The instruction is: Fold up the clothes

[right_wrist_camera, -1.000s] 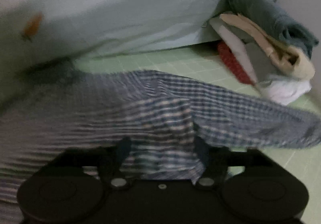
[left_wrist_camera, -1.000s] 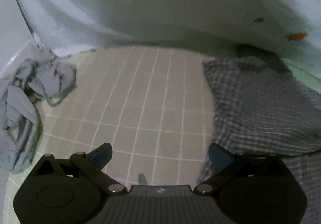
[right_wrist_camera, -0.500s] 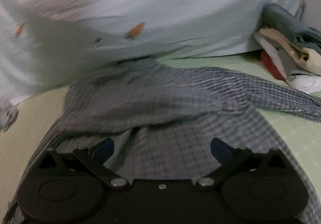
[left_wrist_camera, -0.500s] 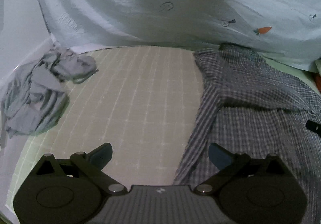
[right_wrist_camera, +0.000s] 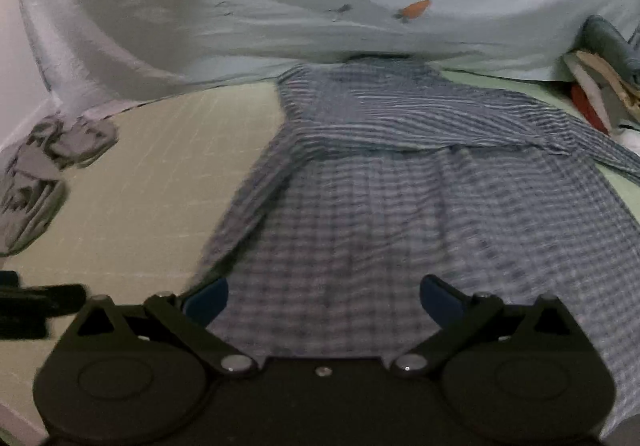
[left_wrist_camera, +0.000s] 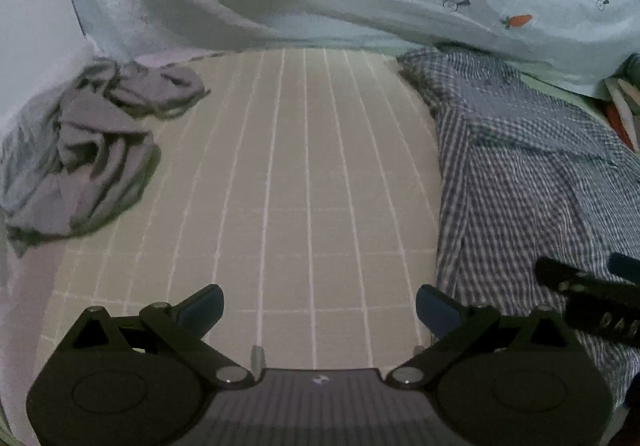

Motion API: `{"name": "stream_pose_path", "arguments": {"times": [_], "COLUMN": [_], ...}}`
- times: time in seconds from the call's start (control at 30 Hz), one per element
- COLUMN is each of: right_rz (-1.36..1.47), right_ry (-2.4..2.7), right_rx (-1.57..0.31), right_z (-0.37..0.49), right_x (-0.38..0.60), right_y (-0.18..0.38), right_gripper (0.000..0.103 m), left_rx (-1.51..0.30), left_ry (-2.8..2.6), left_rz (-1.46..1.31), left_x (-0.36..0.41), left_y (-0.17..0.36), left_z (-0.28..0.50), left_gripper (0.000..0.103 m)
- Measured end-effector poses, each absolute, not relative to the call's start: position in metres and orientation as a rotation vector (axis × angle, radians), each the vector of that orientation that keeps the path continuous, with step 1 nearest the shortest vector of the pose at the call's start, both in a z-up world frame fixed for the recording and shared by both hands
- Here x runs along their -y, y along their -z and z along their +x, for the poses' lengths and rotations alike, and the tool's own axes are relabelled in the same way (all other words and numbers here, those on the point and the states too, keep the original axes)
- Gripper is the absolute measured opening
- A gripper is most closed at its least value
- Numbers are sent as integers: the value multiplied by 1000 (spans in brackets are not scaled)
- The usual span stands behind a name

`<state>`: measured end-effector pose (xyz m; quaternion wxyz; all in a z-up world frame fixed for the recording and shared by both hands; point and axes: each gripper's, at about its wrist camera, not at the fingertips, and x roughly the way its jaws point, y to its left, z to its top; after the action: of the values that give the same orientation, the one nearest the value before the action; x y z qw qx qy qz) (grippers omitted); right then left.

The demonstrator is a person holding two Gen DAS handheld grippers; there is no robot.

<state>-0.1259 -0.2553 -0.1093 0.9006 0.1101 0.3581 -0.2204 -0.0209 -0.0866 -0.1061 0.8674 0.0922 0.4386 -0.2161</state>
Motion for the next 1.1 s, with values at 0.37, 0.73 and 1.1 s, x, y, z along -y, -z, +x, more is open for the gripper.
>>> {"name": "stream_pose_path", "arguments": {"times": [0.37, 0.73, 1.1], "right_rz": [154, 122, 246], "right_ry": [390, 219, 179], "right_rx": [-800, -872, -705], "right_z": [-104, -100, -150], "right_x": [202, 176, 222], "right_y": [123, 147, 103], "right_gripper": [89, 38, 2], "left_rx": [-961, -948, -921], "left_ry": [406, 384, 432], "left_rz": [194, 200, 236], "left_x": [48, 47, 93], "left_y": [118, 113, 108], "left_z": [-13, -15, -32], "left_gripper": [101, 101, 101]}}
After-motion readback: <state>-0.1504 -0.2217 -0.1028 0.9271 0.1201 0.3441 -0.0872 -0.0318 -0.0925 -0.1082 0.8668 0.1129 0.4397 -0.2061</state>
